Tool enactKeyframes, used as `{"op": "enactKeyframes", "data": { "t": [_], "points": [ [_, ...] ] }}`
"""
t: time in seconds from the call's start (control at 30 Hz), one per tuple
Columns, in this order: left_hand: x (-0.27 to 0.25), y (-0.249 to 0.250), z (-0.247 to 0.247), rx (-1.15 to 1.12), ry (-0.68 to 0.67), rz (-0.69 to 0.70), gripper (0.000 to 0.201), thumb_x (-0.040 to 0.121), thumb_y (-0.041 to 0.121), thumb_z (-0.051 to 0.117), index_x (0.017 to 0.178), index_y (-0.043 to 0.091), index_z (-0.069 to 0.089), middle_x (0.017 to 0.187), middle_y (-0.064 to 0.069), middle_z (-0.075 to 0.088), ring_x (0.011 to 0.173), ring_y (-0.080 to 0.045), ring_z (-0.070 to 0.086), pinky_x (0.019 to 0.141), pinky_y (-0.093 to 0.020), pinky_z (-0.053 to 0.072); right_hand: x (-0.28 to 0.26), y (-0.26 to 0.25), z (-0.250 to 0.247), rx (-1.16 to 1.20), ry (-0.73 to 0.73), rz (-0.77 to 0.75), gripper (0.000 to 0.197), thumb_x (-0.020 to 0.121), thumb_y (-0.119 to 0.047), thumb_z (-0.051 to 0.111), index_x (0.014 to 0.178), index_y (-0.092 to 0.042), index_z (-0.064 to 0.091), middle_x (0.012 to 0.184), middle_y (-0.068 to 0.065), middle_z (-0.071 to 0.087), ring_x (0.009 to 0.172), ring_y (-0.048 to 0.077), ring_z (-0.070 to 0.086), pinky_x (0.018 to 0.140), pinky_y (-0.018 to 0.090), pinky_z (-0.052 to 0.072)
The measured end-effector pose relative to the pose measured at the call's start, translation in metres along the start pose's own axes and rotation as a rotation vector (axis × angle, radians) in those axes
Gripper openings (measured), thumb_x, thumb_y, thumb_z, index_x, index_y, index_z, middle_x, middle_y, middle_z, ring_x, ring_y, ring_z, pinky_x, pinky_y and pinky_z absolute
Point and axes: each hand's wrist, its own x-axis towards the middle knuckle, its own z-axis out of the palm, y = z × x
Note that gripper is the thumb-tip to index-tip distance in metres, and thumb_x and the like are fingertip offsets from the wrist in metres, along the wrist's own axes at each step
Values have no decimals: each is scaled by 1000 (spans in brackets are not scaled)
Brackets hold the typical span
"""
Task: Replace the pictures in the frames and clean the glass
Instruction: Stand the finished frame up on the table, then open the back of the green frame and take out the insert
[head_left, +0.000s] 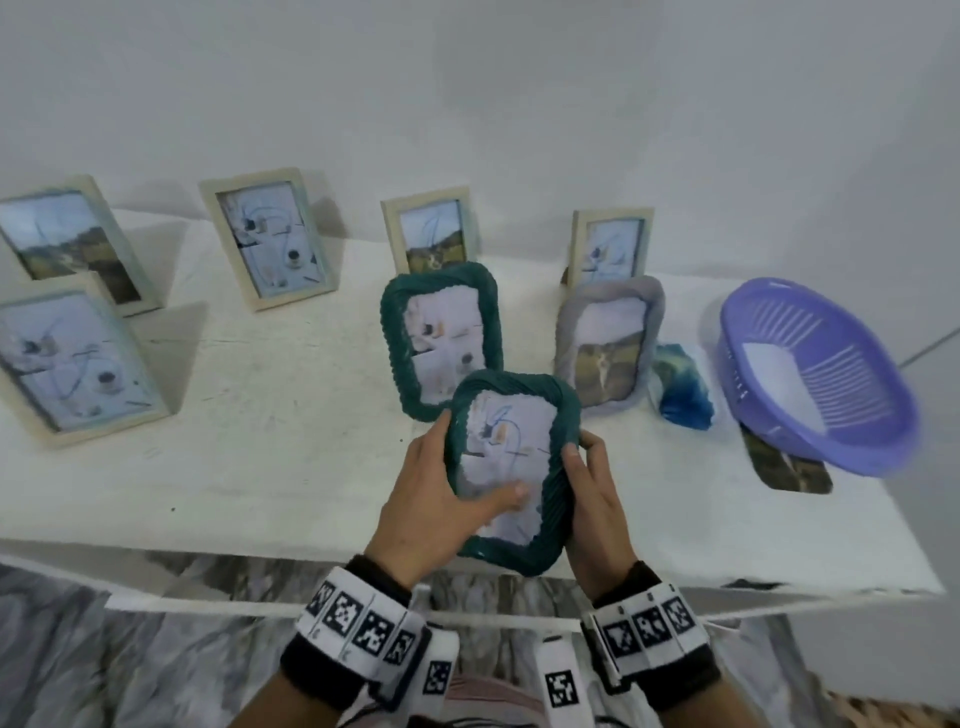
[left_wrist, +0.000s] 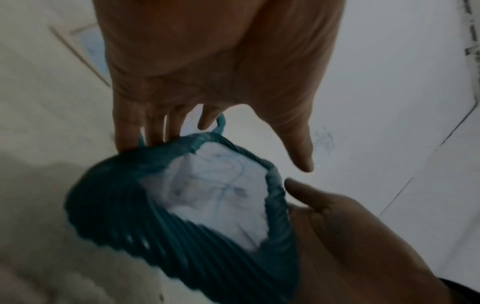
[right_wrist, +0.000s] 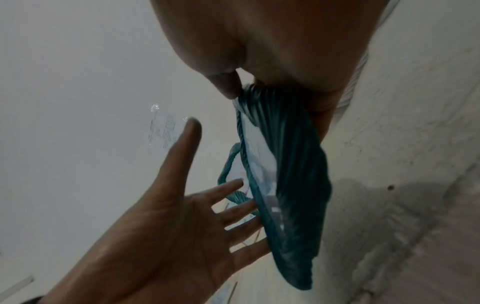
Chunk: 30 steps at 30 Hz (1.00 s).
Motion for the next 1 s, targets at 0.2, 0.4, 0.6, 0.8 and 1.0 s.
{"op": "enactKeyframes", "data": {
  "t": [0.2, 0.4, 0.6, 0.8, 1.0],
  "points": [
    [-3, 29, 57, -413, -64, 95, 93, 63, 42, 87, 138, 46, 33, 138, 30, 48, 131, 5, 44, 103, -20, 43, -12, -14, -22, 3, -68, 120, 50, 94, -54, 45, 130, -20, 52, 121, 14, 65, 114, 33, 60, 95, 51, 48],
    [-10, 33, 77, -488, -175, -42, 117, 63, 48, 84, 155, 34, 11, 150, 10, 37, 114, 18, 48, 80, -6, 48, -7, -23, -40, -47, -54, 167, 41, 103, -39, 36, 130, -15, 55, 126, 14, 62, 110, 34, 63, 95, 55, 49],
    [-12, 30, 83, -535, -218, -29, 101, 62, 60, 76, 148, 32, 30, 143, 6, 53, 124, -2, 55, 99, -26, 50, 0, -35, -59, -27, -22, 175, 32, 102, -31, 40, 123, -10, 54, 109, 21, 67, 77, 29, 62, 67, 42, 54],
    [-19, 17, 89, -710, -217, -41, 110, 57, 74, 78, 143, 17, 40, 131, -11, 63, 119, -30, 61, 99, -50, 49, 1, -31, -73, -118, 2, 180, 24, 101, -14, 44, 112, -4, 62, 93, 17, 62, 71, 24, 55, 54, 31, 49],
    [-20, 14, 95, -840, -168, -69, 104, 56, 77, 76, 134, 14, 49, 125, -7, 67, 113, -20, 65, 86, -29, 54, 1, -24, -86, -315, 32, 24, 18, 89, 1, 58, 101, -1, 72, 100, 9, 72, 86, 7, 64, 74, 17, 49]
  ]
}}
